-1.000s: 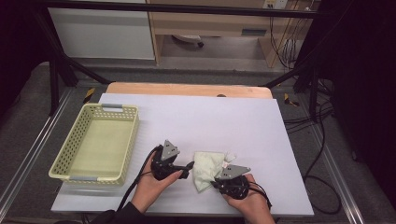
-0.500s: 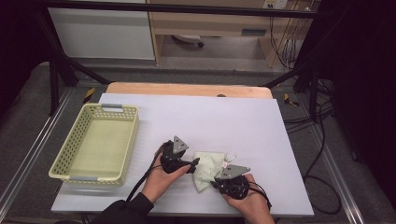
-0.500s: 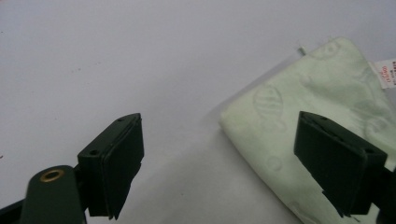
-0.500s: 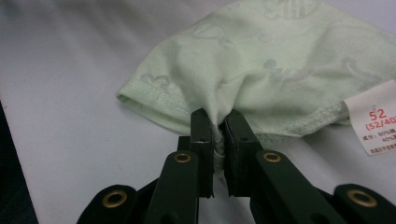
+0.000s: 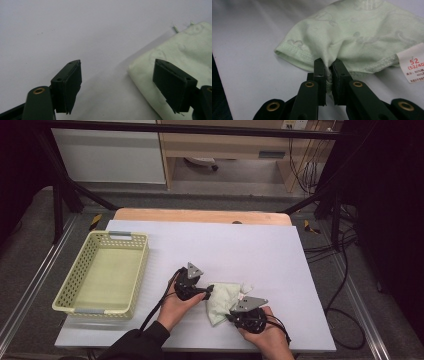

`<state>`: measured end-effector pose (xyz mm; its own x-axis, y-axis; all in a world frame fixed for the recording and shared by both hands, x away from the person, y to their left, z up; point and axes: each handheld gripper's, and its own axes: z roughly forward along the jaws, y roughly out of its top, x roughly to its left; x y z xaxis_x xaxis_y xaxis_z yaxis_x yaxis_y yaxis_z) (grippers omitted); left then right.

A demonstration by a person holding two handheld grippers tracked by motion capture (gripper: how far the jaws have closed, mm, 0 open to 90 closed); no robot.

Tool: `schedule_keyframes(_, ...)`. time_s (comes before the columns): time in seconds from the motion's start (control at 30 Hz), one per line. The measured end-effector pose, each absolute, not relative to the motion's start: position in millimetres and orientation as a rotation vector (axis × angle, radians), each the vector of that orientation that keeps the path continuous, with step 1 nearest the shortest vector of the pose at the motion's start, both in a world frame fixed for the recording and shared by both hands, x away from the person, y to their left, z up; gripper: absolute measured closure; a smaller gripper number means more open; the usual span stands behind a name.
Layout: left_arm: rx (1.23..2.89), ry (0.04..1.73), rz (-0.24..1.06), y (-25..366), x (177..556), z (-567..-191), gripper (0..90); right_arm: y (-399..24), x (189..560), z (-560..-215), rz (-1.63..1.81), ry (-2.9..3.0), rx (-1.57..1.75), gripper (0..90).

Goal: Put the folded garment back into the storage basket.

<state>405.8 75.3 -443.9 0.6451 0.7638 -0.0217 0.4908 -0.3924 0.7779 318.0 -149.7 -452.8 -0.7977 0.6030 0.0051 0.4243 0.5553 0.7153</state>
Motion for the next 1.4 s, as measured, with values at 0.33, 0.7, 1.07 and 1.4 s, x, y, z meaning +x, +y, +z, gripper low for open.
schedule_keyframes(0.33,2.051,0.973,0.392,71,413,-449,39.2,-149,318,-452,1.066,2.553,0.852,83.3)
schedule_keyframes(0.7,2.125,0.959,0.353,55,414,-454,46.0,-148,318,-452,1.062,2.552,0.847,83.2)
schedule_keyframes(1.07,2.089,0.901,0.196,59,412,-451,83.1,-148,318,-452,1.069,2.549,0.854,84.0)
schedule_keyframes(1.4,2.055,0.864,0.245,76,410,-421,85.9,-135,317,-444,1.162,2.504,0.808,84.2)
